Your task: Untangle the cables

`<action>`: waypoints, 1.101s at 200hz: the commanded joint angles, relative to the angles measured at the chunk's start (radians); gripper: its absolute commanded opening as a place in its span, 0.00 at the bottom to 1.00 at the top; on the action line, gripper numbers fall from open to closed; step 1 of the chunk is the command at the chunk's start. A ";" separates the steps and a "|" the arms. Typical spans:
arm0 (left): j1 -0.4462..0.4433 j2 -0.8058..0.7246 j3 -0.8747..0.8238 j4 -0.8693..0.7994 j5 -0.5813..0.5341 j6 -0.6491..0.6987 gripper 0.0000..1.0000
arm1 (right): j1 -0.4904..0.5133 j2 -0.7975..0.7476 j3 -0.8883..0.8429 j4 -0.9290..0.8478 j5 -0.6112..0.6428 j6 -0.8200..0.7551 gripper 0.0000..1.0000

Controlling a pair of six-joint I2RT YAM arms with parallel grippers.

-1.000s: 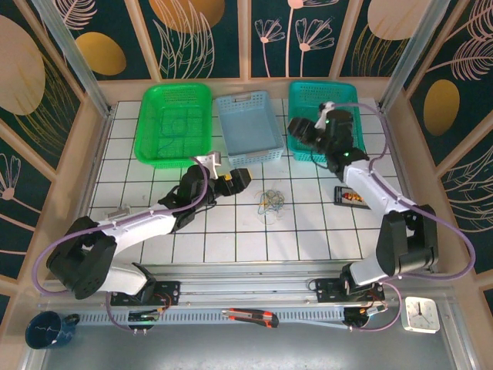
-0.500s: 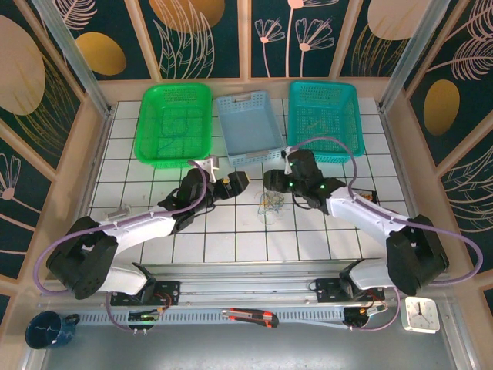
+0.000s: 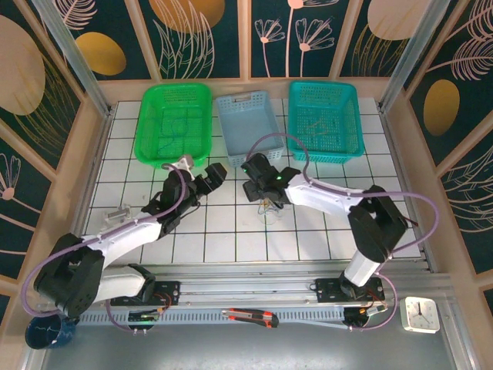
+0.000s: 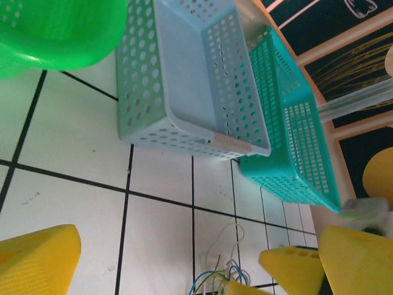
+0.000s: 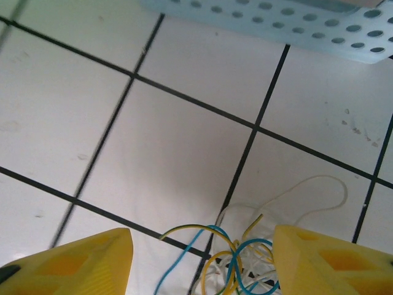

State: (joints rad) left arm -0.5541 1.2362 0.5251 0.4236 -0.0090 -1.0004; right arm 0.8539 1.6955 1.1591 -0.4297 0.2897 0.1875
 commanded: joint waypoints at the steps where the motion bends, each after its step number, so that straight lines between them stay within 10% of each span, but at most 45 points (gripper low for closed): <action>1: 0.024 -0.030 -0.024 -0.023 0.014 -0.015 0.99 | 0.014 0.048 0.045 -0.110 0.111 -0.047 0.62; 158: 0.086 0.012 -0.050 0.036 0.097 -0.014 0.99 | 0.053 0.248 0.167 -0.140 0.211 -0.147 0.67; 220: 0.092 0.014 -0.057 0.044 0.103 -0.015 0.99 | 0.051 0.265 0.171 -0.128 0.223 -0.155 0.54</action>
State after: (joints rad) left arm -0.4690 1.2449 0.4820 0.4240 0.0742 -1.0008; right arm 0.8993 1.9469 1.3155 -0.5442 0.4816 0.0376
